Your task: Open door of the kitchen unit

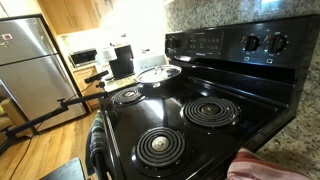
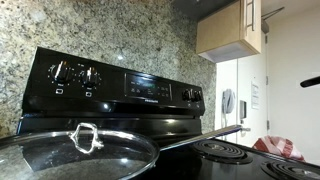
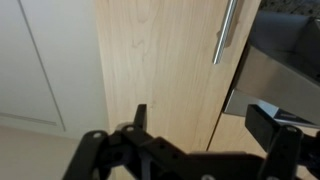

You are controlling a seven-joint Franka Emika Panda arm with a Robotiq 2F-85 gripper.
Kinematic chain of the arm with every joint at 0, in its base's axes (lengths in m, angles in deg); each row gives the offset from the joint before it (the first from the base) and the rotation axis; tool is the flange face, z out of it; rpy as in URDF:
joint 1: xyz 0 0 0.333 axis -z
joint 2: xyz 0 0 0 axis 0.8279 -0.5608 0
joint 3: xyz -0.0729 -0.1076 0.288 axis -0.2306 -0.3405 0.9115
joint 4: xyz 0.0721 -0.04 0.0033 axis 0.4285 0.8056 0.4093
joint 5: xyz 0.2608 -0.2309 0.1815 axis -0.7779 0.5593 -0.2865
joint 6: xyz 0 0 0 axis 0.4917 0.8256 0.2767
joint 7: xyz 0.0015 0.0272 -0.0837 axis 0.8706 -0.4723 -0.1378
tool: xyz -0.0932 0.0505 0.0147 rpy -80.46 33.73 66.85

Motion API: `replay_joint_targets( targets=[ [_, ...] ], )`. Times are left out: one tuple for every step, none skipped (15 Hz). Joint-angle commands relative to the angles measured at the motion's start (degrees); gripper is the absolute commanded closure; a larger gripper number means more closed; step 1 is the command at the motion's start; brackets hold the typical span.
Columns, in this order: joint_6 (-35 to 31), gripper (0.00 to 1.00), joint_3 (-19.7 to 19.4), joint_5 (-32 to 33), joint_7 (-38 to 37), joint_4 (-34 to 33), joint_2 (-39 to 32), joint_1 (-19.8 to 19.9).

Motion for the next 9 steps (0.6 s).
replay_joint_targets(
  targets=[
    [0.0,0.00,8.3,-5.0,-5.3,-9.0,-9.3,13.0],
    [0.0,0.00,10.5,-6.2,-6.1,-10.2,-10.7,16.1],
    [0.1,0.00,12.4,-6.8,-6.5,-10.9,-11.6,18.5],
    [0.1,0.00,15.3,-10.0,-5.0,-11.3,-12.3,21.7],
    [0.1,0.00,17.4,-10.7,-5.3,-9.0,-12.6,23.7],
    [0.2,0.00,19.6,-11.5,-5.0,-6.9,-13.1,25.4],
    [0.3,0.00,21.7,-12.2,-5.0,-4.1,-13.3,26.6],
    [0.5,0.00,22.8,-12.3,-4.9,-2.5,-13.5,26.4],
    [0.5,0.00,24.6,-12.9,-4.9,-0.4,-13.8,27.3]
  ],
)
